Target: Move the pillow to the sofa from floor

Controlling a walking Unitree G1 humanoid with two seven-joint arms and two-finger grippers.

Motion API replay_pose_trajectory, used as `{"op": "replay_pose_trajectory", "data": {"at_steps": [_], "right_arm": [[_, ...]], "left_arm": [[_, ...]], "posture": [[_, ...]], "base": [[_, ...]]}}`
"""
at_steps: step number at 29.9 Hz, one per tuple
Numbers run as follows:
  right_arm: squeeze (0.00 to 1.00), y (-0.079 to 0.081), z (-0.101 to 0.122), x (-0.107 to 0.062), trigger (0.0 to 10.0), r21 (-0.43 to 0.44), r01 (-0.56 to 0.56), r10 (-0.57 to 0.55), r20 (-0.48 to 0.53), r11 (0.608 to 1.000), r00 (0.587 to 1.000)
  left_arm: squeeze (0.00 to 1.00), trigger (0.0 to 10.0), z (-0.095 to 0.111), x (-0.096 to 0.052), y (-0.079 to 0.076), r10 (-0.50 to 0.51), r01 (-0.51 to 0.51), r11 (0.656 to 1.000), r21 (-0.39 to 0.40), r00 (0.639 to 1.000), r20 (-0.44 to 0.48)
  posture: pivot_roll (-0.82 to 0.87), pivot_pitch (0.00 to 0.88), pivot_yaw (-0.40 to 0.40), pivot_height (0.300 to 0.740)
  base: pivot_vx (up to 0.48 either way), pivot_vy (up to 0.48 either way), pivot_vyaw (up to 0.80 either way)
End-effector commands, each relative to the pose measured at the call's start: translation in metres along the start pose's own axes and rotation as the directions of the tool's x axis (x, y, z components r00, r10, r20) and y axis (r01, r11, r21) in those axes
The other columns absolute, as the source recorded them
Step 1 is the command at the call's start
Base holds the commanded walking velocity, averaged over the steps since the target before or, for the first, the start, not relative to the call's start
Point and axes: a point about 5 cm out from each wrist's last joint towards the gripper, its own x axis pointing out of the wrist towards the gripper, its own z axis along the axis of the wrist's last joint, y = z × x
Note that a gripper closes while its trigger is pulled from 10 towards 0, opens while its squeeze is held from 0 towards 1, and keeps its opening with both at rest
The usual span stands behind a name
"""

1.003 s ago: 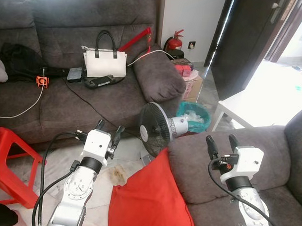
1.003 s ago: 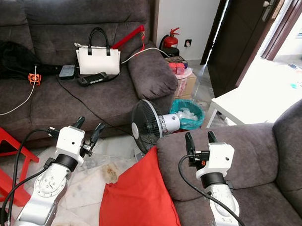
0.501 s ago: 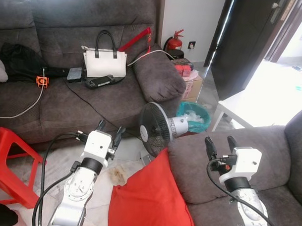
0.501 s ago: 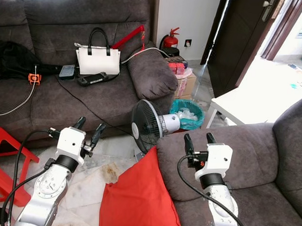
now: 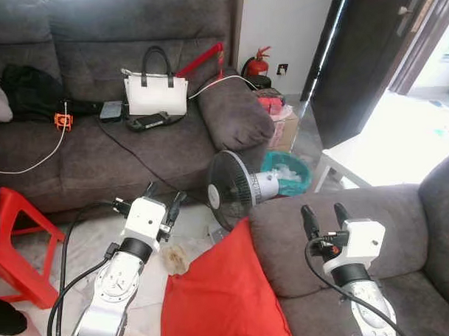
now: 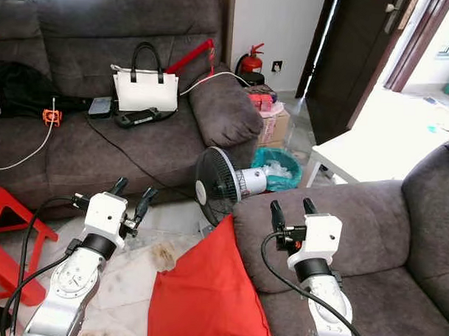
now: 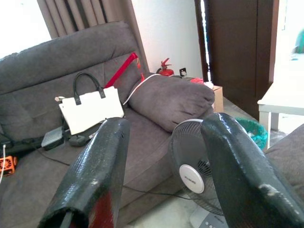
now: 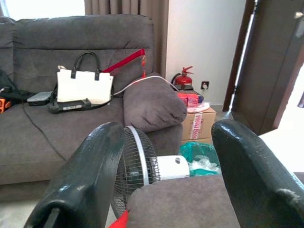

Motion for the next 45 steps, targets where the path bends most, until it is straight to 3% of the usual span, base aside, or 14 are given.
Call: {"op": "replay_pose_trajectory", "data": {"at_steps": [1, 45], "right_arm": [[0.0, 0.0007, 0.0007, 0.0003, 10.0, -0.012, -0.008, 0.009, 0.004, 1.0, 1.0], [0.0, 0.0023, -0.0009, 0.0018, 10.0, -0.018, -0.023, 0.022, -0.009, 1.0, 1.0]], "left_arm": [[0.0, 10.0, -0.0018, -0.0021, -0.0027, -0.02, 0.02, 1.0, 0.008, 1.0, -0.004], [0.0, 10.0, -0.0032, -0.0036, -0.007, -0.034, 0.034, 0.999, -0.021, 0.999, -0.01]], "posture": [[0.14, 0.0, -0.056, 0.696], [0.14, 0.0, -0.072, 0.696]], "base": [[0.0, 0.0, 0.0], [-0.011, 0.0, 0.0]]}}
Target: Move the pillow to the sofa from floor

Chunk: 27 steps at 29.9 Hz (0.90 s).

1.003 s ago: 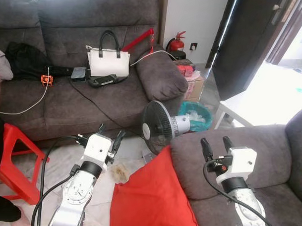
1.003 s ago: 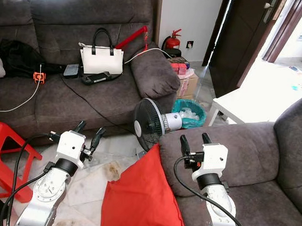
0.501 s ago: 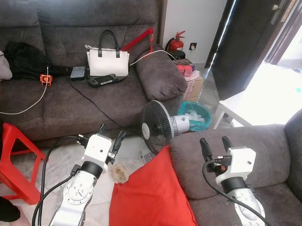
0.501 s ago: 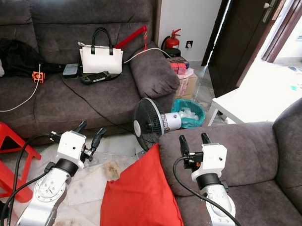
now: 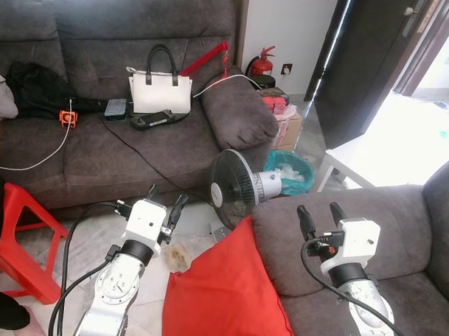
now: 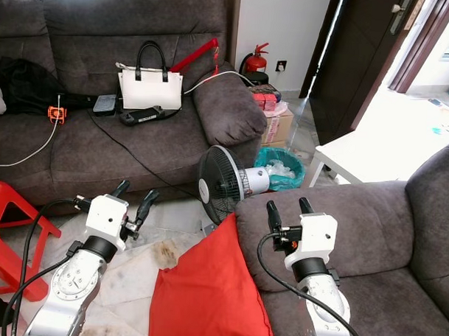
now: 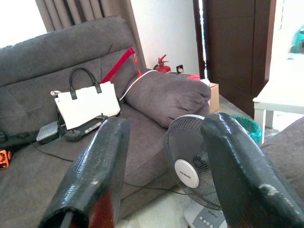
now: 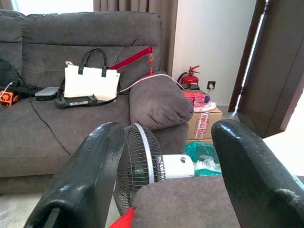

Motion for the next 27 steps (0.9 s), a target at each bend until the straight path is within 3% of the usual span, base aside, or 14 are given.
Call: {"op": "replay_pose_trajectory", "data": {"at_steps": [1, 16, 27], "right_arm": [[0.0, -0.001, -0.0009, 0.001, 10.0, -0.005, 0.0, 0.0, -0.008, 1.0, 1.0], [0.0, -0.0015, -0.0005, 0.0014, 10.0, -0.007, -0.003, 0.003, -0.008, 1.0, 1.0], [0.0, -0.0007, -0.0001, 0.0019, 10.0, -0.006, -0.008, 0.008, -0.007, 1.0, 1.0]], "left_arm": [[0.0, 10.0, -0.0018, -0.002, -0.0043, -0.018, 0.018, 1.0, -0.006, 1.0, -0.005], [0.0, 10.0, -0.0018, -0.0021, -0.0046, -0.016, 0.016, 1.0, -0.006, 1.0, -0.002], [0.0, 10.0, -0.0023, -0.0028, -0.0031, -0.008, 0.008, 1.0, 0.001, 1.0, -0.004]], "posture": [[0.14, 0.0, -0.073, 0.696], [0.14, 0.0, -0.075, 0.696], [0.14, 0.0, -0.077, 0.696]], "base": [[-0.244, 0.0, 0.0], [-0.272, 0.0, 0.0], [0.0, 0.0, 0.0]]}}
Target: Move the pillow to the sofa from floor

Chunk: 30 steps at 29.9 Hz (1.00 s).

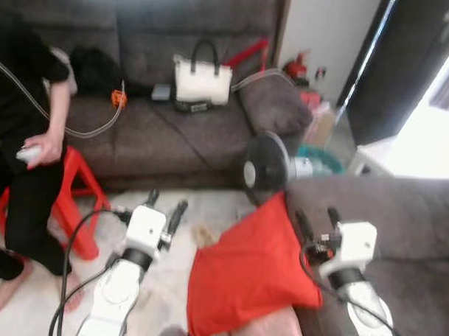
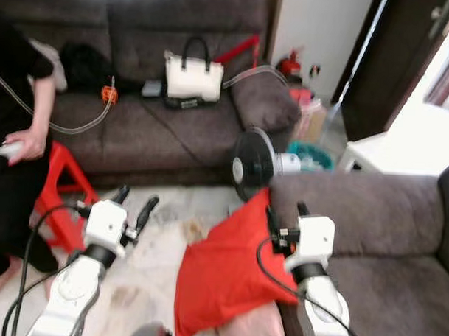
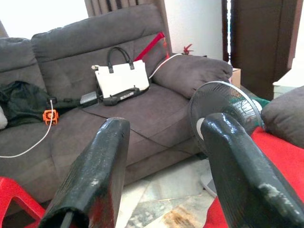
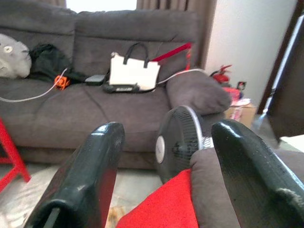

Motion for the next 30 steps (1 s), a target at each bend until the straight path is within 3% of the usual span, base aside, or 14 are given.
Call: {"op": "replay_pose_trajectory", "data": {"at_steps": [1, 24, 30], "right_arm": [[0.0, -0.0043, 0.0032, 0.0, 10.0, -0.013, 0.01, -0.01, 0.008, 1.0, 1.0], [0.0, -0.0037, 0.0018, 0.0008, 10.0, -0.014, 0.002, -0.002, -0.01, 1.0, 1.0], [0.0, -0.0005, 0.0005, 0.0017, 10.0, -0.018, -0.015, 0.015, -0.02, 1.0, 1.0]], "left_arm": [[0.0, 10.0, 0.0059, 0.0055, -0.0046, -0.015, 0.015, 1.0, -0.003, 1.0, 0.024], [0.0, 10.0, 0.0037, 0.0049, -0.0039, -0.015, 0.015, 1.0, -0.01, 1.0, 0.015], [0.0, 10.0, 0.0035, 0.0051, -0.004, -0.017, 0.017, 1.0, -0.01, 1.0, 0.015]], "posture": [[0.14, 0.0, -0.077, 0.696], [0.14, 0.0, -0.08, 0.696], [0.14, 0.0, -0.08, 0.661]], "base": [[0.0, 0.0, 0.0], [0.0, 0.0, 0.0], [0.0, 0.0, 0.0]]}}
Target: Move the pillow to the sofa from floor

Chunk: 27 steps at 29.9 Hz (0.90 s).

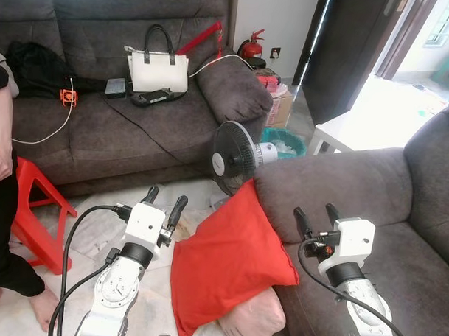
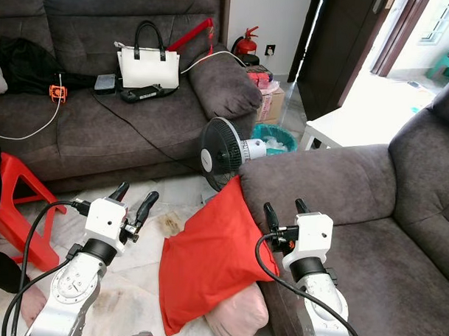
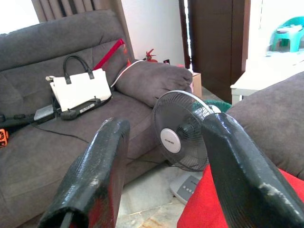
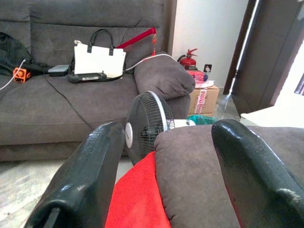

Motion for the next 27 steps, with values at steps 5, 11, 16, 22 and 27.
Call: {"op": "replay_pose_trajectory", "data": {"at_steps": [5, 11, 16, 22, 27], "right_arm": [[0.0, 0.0009, 0.0007, 0.0009, 10.0, -0.009, -0.014, 0.014, -0.006, 1.0, 1.0], [0.0, 0.0013, 0.0014, 0.001, 10.0, -0.012, -0.02, 0.02, 0.002, 1.0, 1.0], [0.0, 0.0007, 0.0004, 0.0012, 10.0, -0.015, -0.016, 0.016, -0.004, 1.0, 1.0], [0.0, 0.0009, 0.0012, 0.0013, 10.0, -0.01, -0.021, 0.021, 0.0, 1.0, 1.0], [0.0, 0.0009, 0.0018, 0.0017, 10.0, -0.011, -0.022, 0.022, 0.003, 1.0, 1.0]], "left_arm": [[0.0, 10.0, -0.0027, -0.0005, -0.0016, -0.011, 0.011, 1.0, -0.003, 1.0, -0.015], [0.0, 10.0, -0.0032, -0.0009, -0.0017, -0.008, 0.008, 1.0, -0.002, 1.0, -0.019], [0.0, 10.0, -0.0045, -0.0018, -0.0004, 0.007, -0.007, 1.0, -0.014, 1.0, -0.026], [0.0, 10.0, -0.0061, -0.0026, 0.0022, 0.022, -0.023, 0.999, -0.023, 0.999, -0.034], [0.0, 10.0, -0.0065, -0.0025, 0.0032, 0.024, -0.025, 0.999, -0.024, 0.999, -0.037]], "posture": [[0.14, 0.0, -0.081, 0.631], [0.14, 0.0, -0.084, 0.596], [0.14, 0.0, -0.086, 0.596], [0.14, 0.0, -0.089, 0.596], [0.14, 0.0, -0.089, 0.596]], "base": [[0.0, 0.0, 0.0], [0.0, 0.0, 0.0], [0.0, 0.0, 0.0], [0.0, 0.0, 0.0], [0.1, 0.0, 0.0]]}}
